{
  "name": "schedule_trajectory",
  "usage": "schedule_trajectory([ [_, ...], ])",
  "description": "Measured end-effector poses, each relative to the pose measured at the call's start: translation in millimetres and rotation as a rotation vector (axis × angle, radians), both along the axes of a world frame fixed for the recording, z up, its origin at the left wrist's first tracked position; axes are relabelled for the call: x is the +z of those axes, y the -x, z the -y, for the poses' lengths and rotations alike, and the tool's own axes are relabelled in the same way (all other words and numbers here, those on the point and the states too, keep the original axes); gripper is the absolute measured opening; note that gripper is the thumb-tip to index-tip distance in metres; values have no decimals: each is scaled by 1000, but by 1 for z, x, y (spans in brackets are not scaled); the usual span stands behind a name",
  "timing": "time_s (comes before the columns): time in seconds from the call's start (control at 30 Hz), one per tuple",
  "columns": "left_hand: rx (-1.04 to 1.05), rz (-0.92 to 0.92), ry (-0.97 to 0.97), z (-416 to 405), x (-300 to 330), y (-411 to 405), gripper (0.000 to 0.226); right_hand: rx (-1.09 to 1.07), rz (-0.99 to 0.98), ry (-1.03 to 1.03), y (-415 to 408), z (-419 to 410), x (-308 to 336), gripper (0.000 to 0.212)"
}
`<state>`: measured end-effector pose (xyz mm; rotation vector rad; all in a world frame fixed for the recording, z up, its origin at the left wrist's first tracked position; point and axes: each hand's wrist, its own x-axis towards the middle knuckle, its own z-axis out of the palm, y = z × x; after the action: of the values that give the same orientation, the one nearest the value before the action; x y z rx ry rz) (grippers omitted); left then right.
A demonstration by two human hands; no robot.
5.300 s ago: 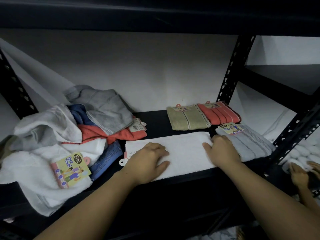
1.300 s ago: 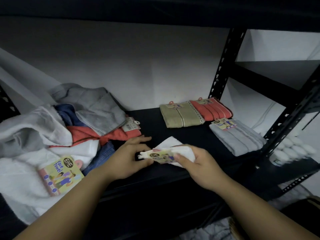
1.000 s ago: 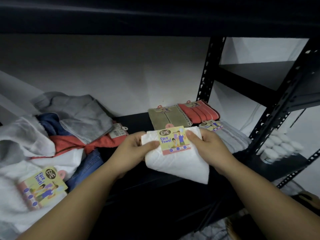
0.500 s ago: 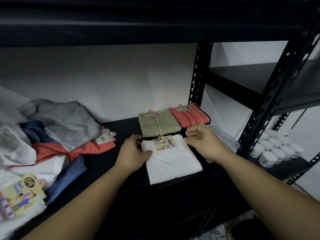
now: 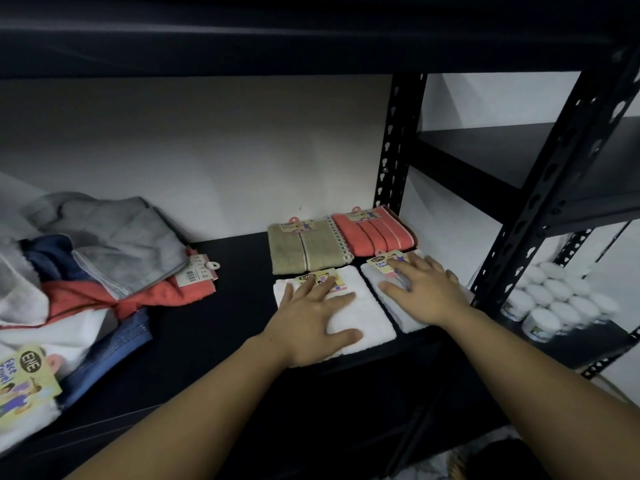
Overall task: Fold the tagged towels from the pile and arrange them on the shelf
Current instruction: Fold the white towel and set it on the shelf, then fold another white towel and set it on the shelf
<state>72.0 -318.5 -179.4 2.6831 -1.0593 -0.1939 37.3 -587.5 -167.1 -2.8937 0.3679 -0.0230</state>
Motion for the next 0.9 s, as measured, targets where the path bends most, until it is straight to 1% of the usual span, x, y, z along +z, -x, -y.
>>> schedule_trajectory([
  [0.07, 1, -2, 1, 4, -1, -3, 81, 1, 4, -6, -1, 0, 0, 77],
  [0.2, 0, -3, 0, 9, 0, -6, 90, 19, 6, -2, -4, -1, 0, 75],
  [0.27, 3, -2, 3, 10, 0, -6, 91, 35, -12, 20, -7, -2, -2, 75],
  [0.47, 18, 10, 3, 16, -2, -9, 77, 27, -45, 46, -15, -4, -3, 74],
  [0.6, 8, 5, -6, 15, 1, -8, 77, 23, -57, 39, -20, -4, 0, 74],
  [0.67, -5, 0, 44, 11, 2, -7, 78, 19, -70, 28, -19, -5, 2, 74],
  [0.73, -10, 36, 137, 3, 5, -4, 82, 7, -29, -12, -16, -9, 6, 74],
  [0.8, 16, 88, 210, -12, 8, -3, 77, 20, 93, -49, -11, -23, 12, 75],
  [0.9, 109, 115, 215, -50, 13, -3, 70, 134, 223, -93, -6, -65, 19, 85],
])
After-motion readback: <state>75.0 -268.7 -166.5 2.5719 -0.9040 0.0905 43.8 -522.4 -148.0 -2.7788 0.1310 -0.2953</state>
